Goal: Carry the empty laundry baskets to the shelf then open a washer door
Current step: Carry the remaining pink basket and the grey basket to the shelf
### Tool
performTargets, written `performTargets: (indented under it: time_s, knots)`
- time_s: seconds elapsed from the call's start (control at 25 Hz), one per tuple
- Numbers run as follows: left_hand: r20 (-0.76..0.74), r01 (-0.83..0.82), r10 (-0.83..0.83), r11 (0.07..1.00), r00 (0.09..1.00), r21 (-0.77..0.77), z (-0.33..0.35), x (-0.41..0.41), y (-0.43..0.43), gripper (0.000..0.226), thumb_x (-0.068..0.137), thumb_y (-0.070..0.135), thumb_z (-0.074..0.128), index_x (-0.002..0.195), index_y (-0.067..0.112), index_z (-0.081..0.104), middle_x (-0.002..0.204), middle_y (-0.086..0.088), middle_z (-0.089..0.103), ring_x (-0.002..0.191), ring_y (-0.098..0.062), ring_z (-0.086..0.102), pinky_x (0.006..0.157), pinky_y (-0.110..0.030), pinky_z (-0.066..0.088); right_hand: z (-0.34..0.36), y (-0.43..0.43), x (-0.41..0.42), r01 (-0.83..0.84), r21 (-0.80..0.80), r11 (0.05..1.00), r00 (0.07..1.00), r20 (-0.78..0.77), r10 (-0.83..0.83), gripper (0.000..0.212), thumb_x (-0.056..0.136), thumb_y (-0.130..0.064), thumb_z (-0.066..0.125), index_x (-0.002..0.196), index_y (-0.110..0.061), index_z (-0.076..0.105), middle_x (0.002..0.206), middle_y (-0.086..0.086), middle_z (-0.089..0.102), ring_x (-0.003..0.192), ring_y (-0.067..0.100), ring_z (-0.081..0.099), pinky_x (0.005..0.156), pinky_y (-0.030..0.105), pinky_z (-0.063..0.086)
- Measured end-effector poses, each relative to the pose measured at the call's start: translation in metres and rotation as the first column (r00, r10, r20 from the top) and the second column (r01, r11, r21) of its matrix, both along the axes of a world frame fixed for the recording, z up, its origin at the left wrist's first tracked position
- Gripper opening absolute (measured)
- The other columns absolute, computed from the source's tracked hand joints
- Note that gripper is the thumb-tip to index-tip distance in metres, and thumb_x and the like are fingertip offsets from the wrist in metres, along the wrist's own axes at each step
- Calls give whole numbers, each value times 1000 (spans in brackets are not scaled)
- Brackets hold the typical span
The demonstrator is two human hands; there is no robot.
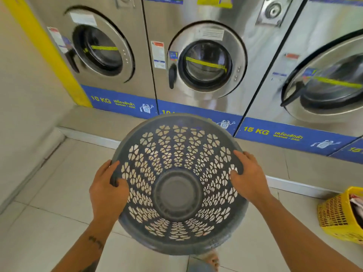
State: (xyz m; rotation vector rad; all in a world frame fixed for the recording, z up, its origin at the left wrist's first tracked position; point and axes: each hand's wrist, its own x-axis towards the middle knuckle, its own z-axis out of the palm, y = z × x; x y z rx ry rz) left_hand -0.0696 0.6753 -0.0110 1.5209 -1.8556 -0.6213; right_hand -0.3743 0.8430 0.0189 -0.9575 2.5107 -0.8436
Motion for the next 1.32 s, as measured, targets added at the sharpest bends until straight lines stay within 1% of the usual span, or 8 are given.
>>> performTargets:
  time_s: [0.16, 0.36, 0.6, 0.68, 0.84, 1.0, 1.16, 1.32]
  knots:
    - [-223, -95, 93, 995, 970, -1, 67, 90, 23, 44, 82, 10, 58, 125, 19, 61, 126, -4, 64, 106, -23, 62, 97, -41, 49, 48, 7, 91, -16, -113, 993, 994, -107, 4, 59, 81, -14, 62, 139, -20, 50, 146, 3, 41, 125, 26, 49, 99, 36, 41]
    - [-224, -199, 196, 980, 955, 9, 119, 230, 55, 45, 83, 9, 58, 126, 18, 62, 130, -3, 62, 115, -25, 59, 103, -44, 46, 91, -2, 214, -105, -173, 979, 986, -148, 80, 56, 83, -8, 56, 138, -17, 51, 145, 5, 42, 123, 30, 51, 93, 42, 45]
    - [-270, -431, 446, 895, 853, 117, 153, 386, 112, 45, 84, 14, 52, 127, 25, 61, 95, 2, 71, 58, -15, 63, 54, -35, 55, 109, -32, 351, -366, -153, 918, 925, -170, 340, 57, 82, -5, 53, 138, -15, 50, 146, 7, 40, 123, 33, 50, 91, 43, 45]
    - [-265, -560, 575, 817, 774, 136, 158, 437, 143, 46, 84, 13, 52, 127, 27, 61, 84, 1, 71, 50, -15, 59, 45, -29, 49, 114, -45, 402, -495, -145, 857, 864, -187, 468, 57, 81, -3, 53, 137, -14, 52, 144, 9, 42, 119, 34, 51, 88, 44, 45]
    - [-209, -786, 798, 598, 566, 158, 173, 522, 218, 45, 84, 10, 54, 125, 26, 64, 85, -5, 69, 55, -11, 56, 47, -19, 40, 121, -63, 513, -684, -151, 713, 729, -169, 663, 60, 81, -8, 50, 139, -22, 49, 142, 3, 42, 118, 31, 52, 87, 42, 46]
    - [-195, -920, 917, 373, 347, 117, 181, 605, 302, 49, 73, 23, 52, 120, 28, 67, 98, -7, 72, 71, -19, 62, 73, -32, 48, 129, -50, 635, -821, -169, 546, 568, -130, 813, 59, 85, -12, 50, 142, -24, 45, 143, 0, 43, 121, 27, 52, 88, 41, 47]
    - [-194, -974, 968, 188, 161, 128, 188, 682, 382, 41, 79, 12, 55, 112, 31, 68, 103, 3, 69, 71, -12, 61, 80, -32, 49, 136, -19, 755, -901, -211, 379, 412, -148, 899, 59, 81, -11, 49, 139, -24, 48, 141, -2, 46, 120, 25, 53, 94, 41, 47]
    - [-209, -995, 978, 40, 20, 90, 178, 774, 449, 49, 69, 25, 52, 115, 31, 69, 97, -6, 74, 87, -33, 67, 88, -50, 53, 140, 16, 878, -935, -247, 253, 297, -159, 942, 58, 78, -7, 50, 135, -21, 53, 137, 3, 52, 119, 28, 54, 94, 38, 45]
